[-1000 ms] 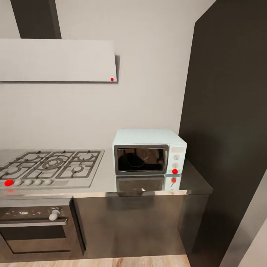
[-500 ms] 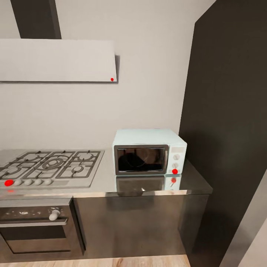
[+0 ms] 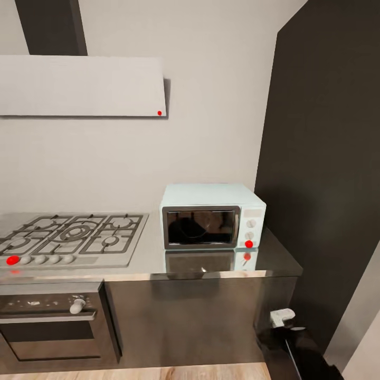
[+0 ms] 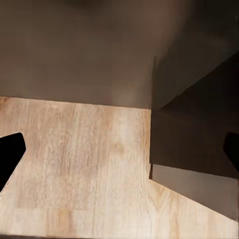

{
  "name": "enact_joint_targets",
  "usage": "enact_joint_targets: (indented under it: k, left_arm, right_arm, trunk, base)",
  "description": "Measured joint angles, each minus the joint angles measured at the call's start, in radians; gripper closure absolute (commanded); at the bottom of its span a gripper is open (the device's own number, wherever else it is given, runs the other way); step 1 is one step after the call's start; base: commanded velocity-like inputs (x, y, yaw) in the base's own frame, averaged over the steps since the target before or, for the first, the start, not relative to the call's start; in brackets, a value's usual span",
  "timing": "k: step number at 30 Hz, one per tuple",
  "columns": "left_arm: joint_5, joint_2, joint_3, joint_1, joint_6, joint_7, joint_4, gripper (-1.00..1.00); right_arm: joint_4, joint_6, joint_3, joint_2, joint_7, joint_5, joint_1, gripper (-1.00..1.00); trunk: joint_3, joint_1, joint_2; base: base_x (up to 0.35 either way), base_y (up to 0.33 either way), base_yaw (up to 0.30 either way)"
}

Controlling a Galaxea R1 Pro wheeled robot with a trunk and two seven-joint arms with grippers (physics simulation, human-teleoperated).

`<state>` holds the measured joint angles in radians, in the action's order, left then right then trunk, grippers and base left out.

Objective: In the kitchen, take the popcorn bag from the countertop, put it into the microwave, and heat it until the popcorn is cooked so the cooked popcorn ends up inside the bag.

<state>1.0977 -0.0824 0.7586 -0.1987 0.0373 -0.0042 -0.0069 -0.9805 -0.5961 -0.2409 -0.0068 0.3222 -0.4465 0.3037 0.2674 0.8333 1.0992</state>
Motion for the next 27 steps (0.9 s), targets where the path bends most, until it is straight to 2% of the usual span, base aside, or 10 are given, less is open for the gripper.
enact_joint_targets:
  k: [1,6,7,13,18,20,23,24,26,27]
  left_arm:
    - [0.0,0.0,0.0,0.0,0.0,0.0,0.0,-1.0]
    - [0.0,0.001,0.0,0.0,0.0,0.0,0.0,-1.0]
    - [0.0,0.001,0.0,0.0,0.0,0.0,-0.001,-1.0]
    - [0.0,0.001,0.0,0.0,0.0,0.0,-0.001,-1.0]
    - [-0.001,0.001,0.001,0.0,0.0,0.0,-0.003,-1.0]
    - [-0.002,0.001,0.001,0.0,0.0,0.0,-0.003,-1.0]
    - [-0.002,0.001,0.0,0.0,0.001,0.0,-0.003,-1.0]
    - [-0.002,0.001,0.0,0.0,0.001,0.0,-0.003,-1.0]
    - [-0.002,0.001,0.0,0.0,0.001,0.0,-0.003,-1.0]
    - [-0.002,0.001,0.0,0.0,0.001,0.0,-0.003,-1.0]
  right_arm:
    - [-0.077,-0.061,0.001,0.0,0.01,0.001,0.016,-1.0]
    - [-0.318,-0.178,0.002,-0.001,0.028,0.001,0.031,-1.0]
    - [-0.376,-0.215,0.002,-0.002,0.029,0.002,0.062,-1.0]
    - [-0.413,-0.299,0.001,-0.002,0.027,0.006,0.244,-1.0]
    - [-0.372,-0.299,0.0,0.008,0.025,0.017,0.381,-1.0]
    - [-0.321,-0.267,0.001,0.028,0.019,0.04,0.414,-1.0]
    - [-0.138,-0.048,0.0,0.08,-0.04,0.076,0.45,-1.0]
    - [-0.119,-0.019,-0.001,0.087,-0.056,0.077,0.452,-1.0]
    - [-0.058,0.11,-0.006,0.118,-0.155,0.087,0.458,-1.0]
    - [-0.055,0.129,-0.008,0.12,-0.171,0.094,0.458,-1.0]
  trunk:
    - [0.0,0.0,0.0]
    - [0.0,0.0,0.0]
    - [0.0,0.0,0.0]
    - [0.0,0.0,0.0]
    - [0.0,0.0,0.0]
    - [0.0,0.0,0.0]
    - [0.0,0.0,0.0]
    - [0.0,0.0,0.0]
    - [0.0,0.0,0.0]
    - [0.0,0.0,0.0]
  base:
    - [0.0,0.0,0.0]
    - [0.0,0.0,0.0]
    - [0.0,0.0,0.0]
    - [0.0,0.0,0.0]
    - [0.0,0.0,0.0]
    - [0.0,0.0,0.0]
    - [0.0,0.0,0.0]
    - [0.0,0.0,0.0]
    - [0.0,0.0,0.0]
    - [0.0,0.0,0.0]
